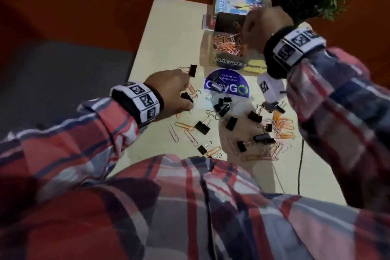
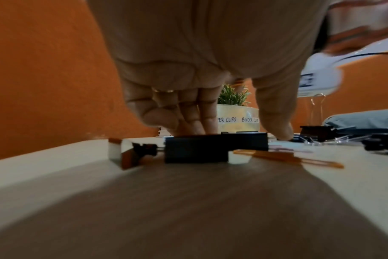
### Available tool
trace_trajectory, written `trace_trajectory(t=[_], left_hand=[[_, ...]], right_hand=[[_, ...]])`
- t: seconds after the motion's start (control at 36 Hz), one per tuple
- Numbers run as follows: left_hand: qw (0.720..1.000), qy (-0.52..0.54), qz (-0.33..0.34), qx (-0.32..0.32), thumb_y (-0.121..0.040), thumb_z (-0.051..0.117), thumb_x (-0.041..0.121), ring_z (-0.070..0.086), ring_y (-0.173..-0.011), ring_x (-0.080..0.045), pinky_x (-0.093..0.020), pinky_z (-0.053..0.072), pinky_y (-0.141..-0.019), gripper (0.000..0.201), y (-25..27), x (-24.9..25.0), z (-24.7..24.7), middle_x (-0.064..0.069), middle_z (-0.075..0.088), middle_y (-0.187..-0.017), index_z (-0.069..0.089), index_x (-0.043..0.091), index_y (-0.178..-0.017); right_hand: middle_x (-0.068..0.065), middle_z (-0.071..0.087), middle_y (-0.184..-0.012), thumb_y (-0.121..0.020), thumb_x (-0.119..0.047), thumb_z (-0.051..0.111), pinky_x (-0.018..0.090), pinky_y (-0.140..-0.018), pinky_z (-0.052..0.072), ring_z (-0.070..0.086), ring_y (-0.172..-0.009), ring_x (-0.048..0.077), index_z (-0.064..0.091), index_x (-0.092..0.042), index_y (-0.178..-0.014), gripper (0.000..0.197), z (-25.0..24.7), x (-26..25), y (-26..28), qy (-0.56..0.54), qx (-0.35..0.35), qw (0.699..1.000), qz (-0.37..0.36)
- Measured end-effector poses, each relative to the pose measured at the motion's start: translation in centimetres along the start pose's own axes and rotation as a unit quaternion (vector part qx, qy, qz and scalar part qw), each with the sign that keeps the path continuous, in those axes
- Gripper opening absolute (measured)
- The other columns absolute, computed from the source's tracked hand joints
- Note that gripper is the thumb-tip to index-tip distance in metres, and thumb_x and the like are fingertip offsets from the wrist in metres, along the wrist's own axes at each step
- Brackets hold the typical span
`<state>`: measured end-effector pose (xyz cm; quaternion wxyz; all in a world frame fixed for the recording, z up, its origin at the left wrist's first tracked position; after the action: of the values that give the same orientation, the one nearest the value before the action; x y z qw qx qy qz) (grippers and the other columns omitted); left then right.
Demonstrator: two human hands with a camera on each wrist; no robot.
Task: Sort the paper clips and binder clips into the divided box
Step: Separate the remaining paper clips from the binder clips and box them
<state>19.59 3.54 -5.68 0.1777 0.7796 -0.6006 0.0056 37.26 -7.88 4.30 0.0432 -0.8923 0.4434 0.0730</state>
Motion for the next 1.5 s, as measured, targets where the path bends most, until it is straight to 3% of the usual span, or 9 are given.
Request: trace_trajectory(t=[0.08, 0.14, 0.22, 0.33, 0.5, 0.89, 1.19, 1.33, 1.5], left_hand=[[1.0, -0.022, -0.007, -0.008, -0.075, 0.071, 0.051, 0.056, -0.1, -0.023, -0.034, 0.049, -0.081, 0.045, -0.2, 0.4, 0.1, 0.0, 0.06, -0.111, 0.059, 0.02, -0.106], [0.999, -0.035, -0.007, -0.02, -0.078, 0.07, 0.046, 0.056, -0.102, -0.024, -0.036, 0.049, -0.083, 0.041, -0.3, 0.5, 0.2, -0.003, 0.059, -0.112, 0.06, 0.018, -0.107], [0.999, -0.021, -0.017, -0.03, -0.079, 0.069, 0.04, 0.056, -0.099, -0.025, -0.035, 0.049, -0.08, 0.034, -0.3, 0.1, 0.3, -0.004, 0.059, -0.109, 0.06, 0.017, -0.104], [0.999, -0.014, -0.028, -0.039, -0.075, 0.07, 0.034, 0.059, -0.091, -0.027, -0.034, 0.049, -0.073, 0.031, -0.5, -0.9, -0.4, -0.005, 0.062, -0.102, 0.063, 0.015, -0.099], [0.994, -0.09, -0.013, -0.062, -0.076, 0.072, 0.031, 0.055, -0.083, -0.028, -0.031, 0.04, -0.063, 0.029, -0.8, -1.5, -1.2, -0.01, 0.064, -0.101, 0.064, 0.013, -0.097], [0.999, -0.027, -0.042, 0.007, -0.083, 0.072, 0.03, 0.055, -0.109, -0.029, -0.035, 0.044, -0.081, 0.048, 0.2, -3.1, -2.0, -0.007, 0.051, -0.124, 0.055, 0.016, -0.125], [0.999, -0.037, 0.034, -0.017, -0.087, 0.062, 0.031, 0.05, -0.107, -0.023, -0.034, 0.044, -0.081, 0.029, 4.3, -1.1, 1.6, -0.003, 0.051, -0.119, 0.063, 0.018, -0.113], [0.997, -0.047, 0.06, -0.022, -0.087, 0.06, 0.039, 0.048, -0.11, -0.02, -0.032, 0.043, -0.083, 0.035, 5.6, 0.2, 2.6, 0.0, 0.05, -0.115, 0.06, 0.018, -0.114], [0.984, -0.147, 0.098, -0.022, -0.086, 0.054, 0.048, 0.043, -0.12, -0.028, -0.041, 0.045, -0.088, 0.048, 6.5, 1.9, 3.0, -0.004, 0.051, -0.13, 0.054, 0.02, -0.126]], right_hand=[[0.017, 0.067, -0.107, -0.093, -0.015, 0.045, 0.043, -0.087, 0.051, 0.062, -0.103, 0.037, 0.068, -0.012, -0.102, 0.025, 0.9, -2.0, -2.7, 0.09, -0.017, 0.995, -0.026], [0.019, 0.065, -0.115, -0.095, -0.017, 0.045, 0.042, -0.078, 0.046, 0.062, -0.105, 0.036, 0.064, -0.007, -0.113, 0.028, 2.1, -3.0, -3.6, 0.163, -0.04, 0.985, -0.037], [0.018, 0.067, -0.109, -0.092, -0.015, 0.052, 0.039, -0.072, 0.034, 0.064, -0.1, 0.033, 0.063, -0.007, -0.112, 0.024, 3.3, -4.1, -3.5, 0.223, -0.066, 0.971, -0.06], [0.016, 0.064, -0.116, -0.091, -0.014, 0.049, 0.042, -0.083, 0.049, 0.063, -0.102, 0.035, 0.064, -0.014, -0.116, 0.029, 3.1, -7.5, -0.9, 0.193, -0.044, 0.969, -0.151], [0.009, 0.062, -0.11, -0.097, -0.024, 0.043, 0.04, -0.076, 0.05, 0.062, -0.1, 0.034, 0.061, -0.013, -0.112, 0.026, 11.1, -11.7, 6.5, 0.179, -0.203, 0.906, -0.324], [0.001, 0.052, -0.11, -0.094, -0.013, 0.047, 0.034, -0.058, 0.037, 0.052, -0.084, 0.026, 0.044, -0.04, -0.139, 0.052, 12.0, -9.6, 9.0, 0.22, -0.212, 0.896, -0.323], [0.003, 0.05, -0.128, -0.095, -0.015, 0.045, 0.042, -0.086, 0.045, 0.051, -0.113, 0.035, 0.043, -0.036, -0.14, 0.05, 11.2, -9.1, 10.7, 0.169, -0.246, 0.916, -0.268], [-0.001, 0.045, -0.14, -0.095, -0.011, 0.044, 0.035, -0.081, 0.042, 0.052, -0.117, 0.029, 0.041, -0.034, -0.142, 0.053, 11.2, -9.3, 12.2, 0.176, -0.262, 0.904, -0.289], [-0.019, 0.036, -0.151, -0.091, -0.006, 0.042, 0.056, -0.116, 0.019, 0.04, -0.137, 0.012, 0.046, -0.046, -0.136, 0.06, 12.5, -8.5, 14.2, 0.124, -0.292, 0.889, -0.332]])
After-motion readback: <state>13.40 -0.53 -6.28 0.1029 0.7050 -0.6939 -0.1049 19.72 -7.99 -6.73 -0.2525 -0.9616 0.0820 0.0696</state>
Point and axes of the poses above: each hand's wrist, its own y-axis away from the middle knuckle, its own z-axis out of the palm, x = y × z, the point moved 8 cm from there along -y, towards the middle knuckle
